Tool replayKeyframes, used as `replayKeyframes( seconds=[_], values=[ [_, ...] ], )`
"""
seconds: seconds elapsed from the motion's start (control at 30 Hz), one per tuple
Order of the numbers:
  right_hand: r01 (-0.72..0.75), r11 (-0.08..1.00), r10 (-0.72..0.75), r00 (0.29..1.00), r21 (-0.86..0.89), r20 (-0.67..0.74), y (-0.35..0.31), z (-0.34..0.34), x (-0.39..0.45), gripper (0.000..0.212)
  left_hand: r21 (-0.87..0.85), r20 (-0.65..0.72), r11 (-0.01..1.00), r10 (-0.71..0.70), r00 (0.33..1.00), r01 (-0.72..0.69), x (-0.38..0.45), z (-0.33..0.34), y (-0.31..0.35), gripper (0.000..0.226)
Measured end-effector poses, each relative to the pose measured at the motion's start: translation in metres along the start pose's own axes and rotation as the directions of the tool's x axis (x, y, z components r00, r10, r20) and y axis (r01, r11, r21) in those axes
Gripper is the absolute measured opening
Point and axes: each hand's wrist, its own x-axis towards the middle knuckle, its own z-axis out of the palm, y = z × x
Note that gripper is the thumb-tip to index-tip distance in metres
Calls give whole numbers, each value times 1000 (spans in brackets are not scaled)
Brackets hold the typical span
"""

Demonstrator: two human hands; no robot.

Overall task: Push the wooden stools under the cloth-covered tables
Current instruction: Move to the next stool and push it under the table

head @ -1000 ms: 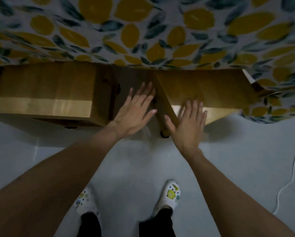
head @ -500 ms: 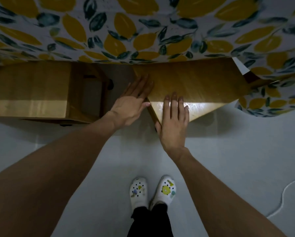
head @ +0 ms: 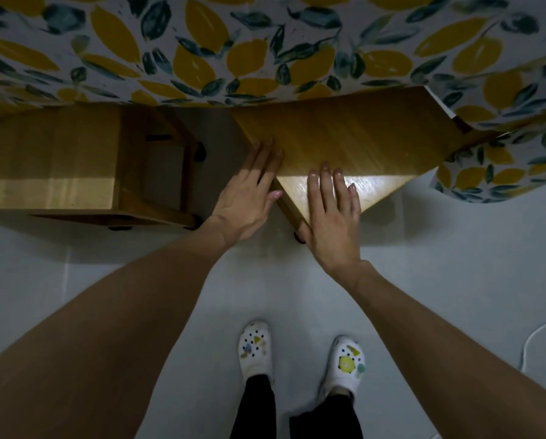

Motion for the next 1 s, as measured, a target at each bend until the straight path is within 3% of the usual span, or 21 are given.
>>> replayKeyframes(
  seconds=[0.13, 0.3, 0.4, 0.57, 0.67, 0.77, 1.0],
  values=[
    [108, 994, -108, 993, 8, 36, 36, -7, -6, 98, 15, -37, 996, -83, 996, 84, -14, 13, 41, 65],
    [194, 981, -193, 974, 0, 120, 83, -18, -10, 97, 22, 148, 985, -175, 973, 174, -84, 57, 72, 61],
    [234, 972, -230, 964, -21, 134, 97, -19, -13, 95, -48, 35, 946, -319, 947, 320, -94, 55, 72, 60],
    [222, 974, -216, 971, -48, 102, 92, -23, -10, 92, 48, -95, 990, -128, 987, 133, -21, 5, 57, 60],
    [127, 992, -126, 991, -11, 40, 73, -22, -4, 90, 198, 0, 980, 28, 1000, -27, 27, -11, 46, 64],
    [6, 1000, -6, 1000, 5, 25, 50, -9, 6, 95, 233, 122, 957, 146, 982, -172, 47, -11, 26, 71],
    [16, 998, -18, 999, -56, -40, 54, 1, 10, 90, 180, 36, 968, 172, 984, -176, 44, -3, 27, 74]
  ],
)
